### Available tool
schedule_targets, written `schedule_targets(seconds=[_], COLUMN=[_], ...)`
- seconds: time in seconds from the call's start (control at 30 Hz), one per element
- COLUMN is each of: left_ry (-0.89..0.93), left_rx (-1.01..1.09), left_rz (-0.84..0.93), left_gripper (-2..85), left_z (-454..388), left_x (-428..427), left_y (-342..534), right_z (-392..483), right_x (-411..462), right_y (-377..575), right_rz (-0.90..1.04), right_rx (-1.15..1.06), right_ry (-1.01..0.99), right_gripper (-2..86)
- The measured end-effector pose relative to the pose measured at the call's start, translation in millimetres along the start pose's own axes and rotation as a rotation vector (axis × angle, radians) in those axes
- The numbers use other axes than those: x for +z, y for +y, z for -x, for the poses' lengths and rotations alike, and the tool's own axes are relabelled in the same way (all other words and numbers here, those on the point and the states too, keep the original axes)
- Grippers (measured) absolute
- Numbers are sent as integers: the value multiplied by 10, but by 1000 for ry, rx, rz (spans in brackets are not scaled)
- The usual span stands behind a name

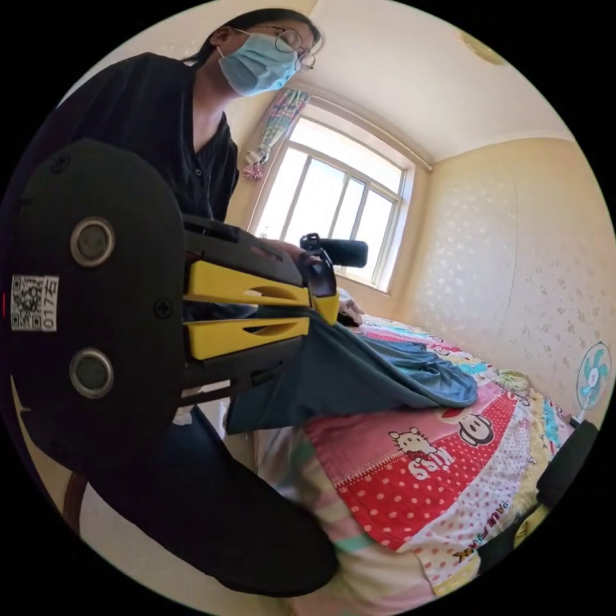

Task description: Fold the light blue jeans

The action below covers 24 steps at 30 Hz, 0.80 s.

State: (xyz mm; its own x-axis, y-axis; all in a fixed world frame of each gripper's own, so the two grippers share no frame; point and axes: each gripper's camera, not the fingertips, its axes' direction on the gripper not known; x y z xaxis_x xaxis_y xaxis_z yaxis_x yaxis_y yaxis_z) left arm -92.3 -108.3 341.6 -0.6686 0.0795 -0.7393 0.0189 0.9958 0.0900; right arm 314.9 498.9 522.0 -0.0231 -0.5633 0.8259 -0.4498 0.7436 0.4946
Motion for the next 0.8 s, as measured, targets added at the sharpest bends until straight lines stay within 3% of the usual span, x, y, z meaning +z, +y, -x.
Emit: schedule_targets(seconds=[0.07, 0.2, 0.3, 0.43, 0.5, 0.63, 0.7, 0.8], left_ry=[56, -36, 6, 45, 39, 67, 72, 113], left_rx=[12, 43, 21, -11, -21, -64, -76, -91], left_rz=[-39, -111, -186, -279, -300, -343, -359, -388], left_gripper=[29, 1, -3, -6, -6, -6, -6, -7], left_z=[43, 55, 135, 250, 296, 435, 473, 565], left_x=[-39, -308, -558, -869, -963, -1128, -1210, -1378], left_y=[85, 396, 643, 890, 949, 1053, 1094, 1160], right_z=[33, 167, 272, 190, -132, -691, -1004, -1361], right_x=[185, 379, 476, 965, 1412, 2198, 2682, 3058], right_y=[-37, -335, -1038, -2201, -2964, -3798, -4128, -4340], right_rz=[116, 472, 394, 234, 118, 69, 54, 73], right_rx=[-31, -158, -209, -287, -231, -130, -72, -6], right_ry=[63, 179, 407, 535, 612, 738, 931, 837], right_gripper=[36, 54, 90, 121, 128, 135, 142, 129])
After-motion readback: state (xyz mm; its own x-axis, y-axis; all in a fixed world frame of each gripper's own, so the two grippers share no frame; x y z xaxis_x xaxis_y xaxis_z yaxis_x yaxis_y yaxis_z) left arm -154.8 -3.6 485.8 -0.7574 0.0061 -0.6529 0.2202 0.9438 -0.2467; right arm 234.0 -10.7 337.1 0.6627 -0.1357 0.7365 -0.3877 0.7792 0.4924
